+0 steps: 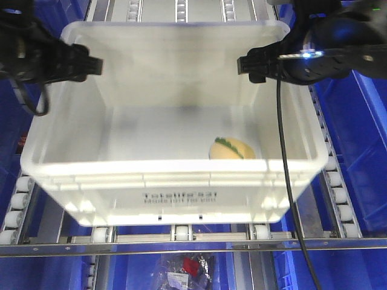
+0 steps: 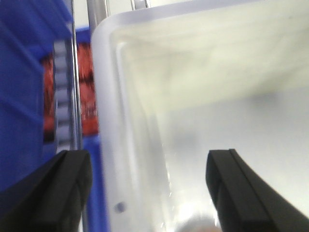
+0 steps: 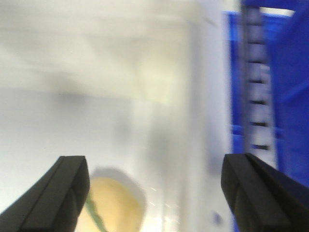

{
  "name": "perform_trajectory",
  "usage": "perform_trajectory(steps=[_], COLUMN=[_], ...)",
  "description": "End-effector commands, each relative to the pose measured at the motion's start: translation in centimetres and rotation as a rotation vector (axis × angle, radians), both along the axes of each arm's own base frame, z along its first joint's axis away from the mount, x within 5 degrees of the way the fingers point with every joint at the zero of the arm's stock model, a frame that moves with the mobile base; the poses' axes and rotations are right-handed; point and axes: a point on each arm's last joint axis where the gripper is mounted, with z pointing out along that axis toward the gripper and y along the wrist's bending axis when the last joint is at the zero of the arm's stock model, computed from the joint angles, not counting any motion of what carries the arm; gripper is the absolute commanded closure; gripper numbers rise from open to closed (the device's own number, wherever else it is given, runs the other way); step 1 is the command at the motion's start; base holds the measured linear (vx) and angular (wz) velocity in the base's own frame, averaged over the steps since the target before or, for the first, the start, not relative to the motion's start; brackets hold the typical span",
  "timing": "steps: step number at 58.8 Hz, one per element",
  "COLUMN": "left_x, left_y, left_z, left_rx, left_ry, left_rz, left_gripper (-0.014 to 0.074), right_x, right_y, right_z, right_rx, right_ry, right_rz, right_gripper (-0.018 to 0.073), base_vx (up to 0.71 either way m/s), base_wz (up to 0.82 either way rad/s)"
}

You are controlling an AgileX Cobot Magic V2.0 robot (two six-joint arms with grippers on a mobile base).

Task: Place moving items into box and shelve
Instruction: 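Lower the tote with both grippers onto the shelf's roller track, then open both grippers and pull them back from the tote rims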

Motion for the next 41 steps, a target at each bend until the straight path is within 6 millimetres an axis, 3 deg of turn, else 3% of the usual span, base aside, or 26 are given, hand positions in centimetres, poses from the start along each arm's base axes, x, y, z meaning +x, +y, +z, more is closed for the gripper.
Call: perform_trajectory(steps=[1, 21, 41], left_x=[-2.3, -10.6, -17.7], left_y=[0.5, 2.2, 5.0], left_z=[2.5, 0.0, -2.2], left_rx=[-0.034, -0.164, -0.221], left_ry=[-0.055, -0.102, -0.144], left_rz=[-0.081, -0.341, -0.421], left_gripper=[-0.0003, 0.0026, 0.0026], right_x=[-2.1, -12.2, -20.9], right_y=[-0.7, -6.0, -10.4], right_z=[1.8, 1.5, -0.6], right_rx=[0.051, 0.026, 0.035], right_ry=[-0.119, -0.179, -0.192], right_rz=[0.090, 0.257, 0.385], right_gripper=[-0.0043, -0.0025, -0.0009], base_vx=[0.00, 0.00, 0.00], base_wz=[0.00, 0.00, 0.00])
